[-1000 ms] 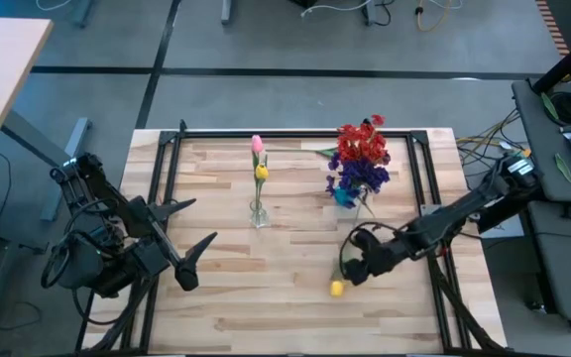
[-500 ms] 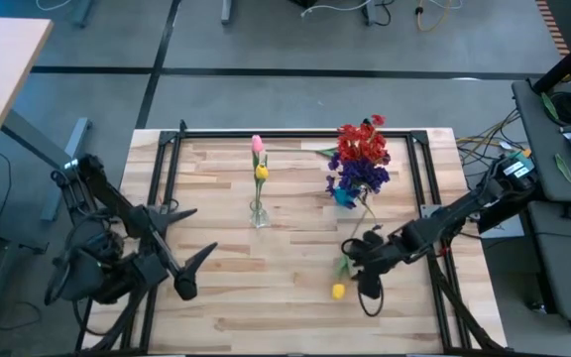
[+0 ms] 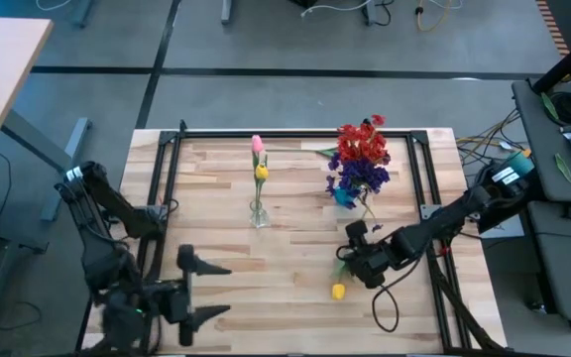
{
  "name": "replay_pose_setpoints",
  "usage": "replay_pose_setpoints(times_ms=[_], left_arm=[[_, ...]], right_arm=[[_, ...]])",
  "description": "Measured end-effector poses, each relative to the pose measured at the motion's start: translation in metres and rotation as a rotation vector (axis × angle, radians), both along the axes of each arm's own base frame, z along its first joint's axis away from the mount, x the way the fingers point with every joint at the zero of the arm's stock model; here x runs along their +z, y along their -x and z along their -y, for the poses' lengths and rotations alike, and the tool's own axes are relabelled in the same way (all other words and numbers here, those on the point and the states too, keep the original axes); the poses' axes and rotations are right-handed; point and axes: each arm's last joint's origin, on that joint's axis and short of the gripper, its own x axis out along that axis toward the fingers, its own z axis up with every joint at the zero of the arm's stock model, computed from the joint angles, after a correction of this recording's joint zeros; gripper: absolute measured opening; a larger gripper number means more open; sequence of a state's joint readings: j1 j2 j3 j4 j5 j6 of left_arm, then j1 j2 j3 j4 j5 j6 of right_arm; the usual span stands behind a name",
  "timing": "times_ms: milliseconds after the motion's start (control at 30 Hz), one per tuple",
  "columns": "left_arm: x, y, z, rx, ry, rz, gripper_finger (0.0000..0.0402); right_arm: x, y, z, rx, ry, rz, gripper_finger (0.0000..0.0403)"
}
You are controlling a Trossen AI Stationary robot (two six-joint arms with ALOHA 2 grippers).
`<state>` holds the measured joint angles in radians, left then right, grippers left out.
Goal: Sort flowers into vase by color
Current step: Put the yellow tulip into the transparent vase
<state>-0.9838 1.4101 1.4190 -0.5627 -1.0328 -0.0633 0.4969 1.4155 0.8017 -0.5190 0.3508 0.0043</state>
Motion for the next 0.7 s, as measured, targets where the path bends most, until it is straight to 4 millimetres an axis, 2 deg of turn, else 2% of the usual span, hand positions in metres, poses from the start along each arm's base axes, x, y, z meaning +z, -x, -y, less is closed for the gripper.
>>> replay_pose_setpoints(times_ms=[167, 367, 567, 700], left_arm=[[-0.027, -0.011, 0.006, 0.136, -0.055, 0.012, 0.0333], [-0.036, -0.015, 0.010, 0.150, -0.048, 0.005, 0.0333], [-0.042, -0.017, 0.010, 0.113, 0.017, -0.033, 0.0333], [-0.048, -0.017, 0.010, 0.122, 0.047, -0.030, 0.0333]], right_arm=[[-0.003, -0.004, 0.000, 0.094, 0.115, -0.027, 0.0177], [-0.012, 0.006, 0.010, 0.129, 0.215, -0.188, 0.0178], [-0.020, -0.011, 0.007, 0.183, 0.094, -0.124, 0.0178], [-0.032, -0.017, 0.010, 0.180, 0.071, -0.164, 0.0178]])
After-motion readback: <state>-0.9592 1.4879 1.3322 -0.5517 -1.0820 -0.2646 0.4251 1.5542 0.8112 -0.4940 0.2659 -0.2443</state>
